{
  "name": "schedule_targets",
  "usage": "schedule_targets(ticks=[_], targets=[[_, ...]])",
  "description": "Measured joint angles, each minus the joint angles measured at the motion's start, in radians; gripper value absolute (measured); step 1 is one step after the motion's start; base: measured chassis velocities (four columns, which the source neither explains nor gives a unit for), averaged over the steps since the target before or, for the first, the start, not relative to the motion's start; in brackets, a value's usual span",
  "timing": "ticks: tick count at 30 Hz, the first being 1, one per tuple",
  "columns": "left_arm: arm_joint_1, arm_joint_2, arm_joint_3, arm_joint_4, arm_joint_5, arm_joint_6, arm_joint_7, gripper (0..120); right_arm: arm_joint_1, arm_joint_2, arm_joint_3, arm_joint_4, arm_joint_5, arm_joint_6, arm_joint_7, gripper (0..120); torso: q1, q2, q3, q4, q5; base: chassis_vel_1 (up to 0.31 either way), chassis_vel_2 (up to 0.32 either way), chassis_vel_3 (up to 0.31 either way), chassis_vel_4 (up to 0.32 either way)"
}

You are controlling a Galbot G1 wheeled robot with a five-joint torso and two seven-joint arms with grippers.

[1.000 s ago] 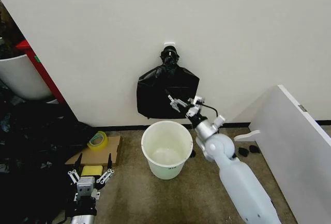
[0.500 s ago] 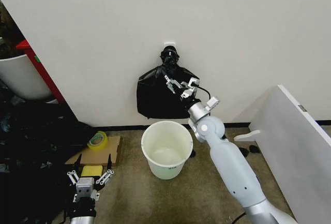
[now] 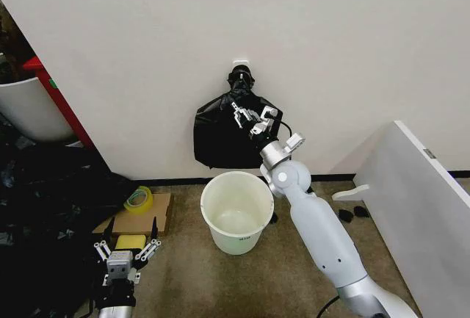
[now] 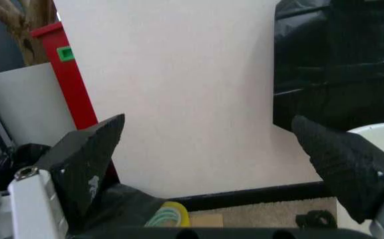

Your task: Place the garbage bag over the trash bin.

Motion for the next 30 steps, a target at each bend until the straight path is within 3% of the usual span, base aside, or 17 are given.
schedule_targets(ticks=[3, 16, 30], targets=[[-0.006, 0.0, 0.002, 0.003, -0.001, 0.001, 0.0, 99, -0.003, -0.006, 0.004, -0.002, -0.002, 0.003, 0.001, 0, 0.0, 0.0, 0.0, 0.0, 0.0, 0.0, 0.0, 0.0, 0.0], [-0.003, -0.002, 0.004, 0.002, 0.001, 0.002, -0.001, 99, -0.042, -0.021, 0.007, 0.024, -0.042, 0.013, -0.007, 0, 0.0, 0.0, 0.0, 0.0, 0.0001, 0.0, 0.0, 0.0, 0.0], [0.001, -0.005, 0.009, -0.002, 0.006, 0.001, -0.002, 99, -0.235, -0.102, -0.016, 0.133, -0.255, 0.075, -0.088, 0, 0.0, 0.0, 0.0, 0.0002, 0.0002, 0.0, 0.0, 0.0, 0.0]])
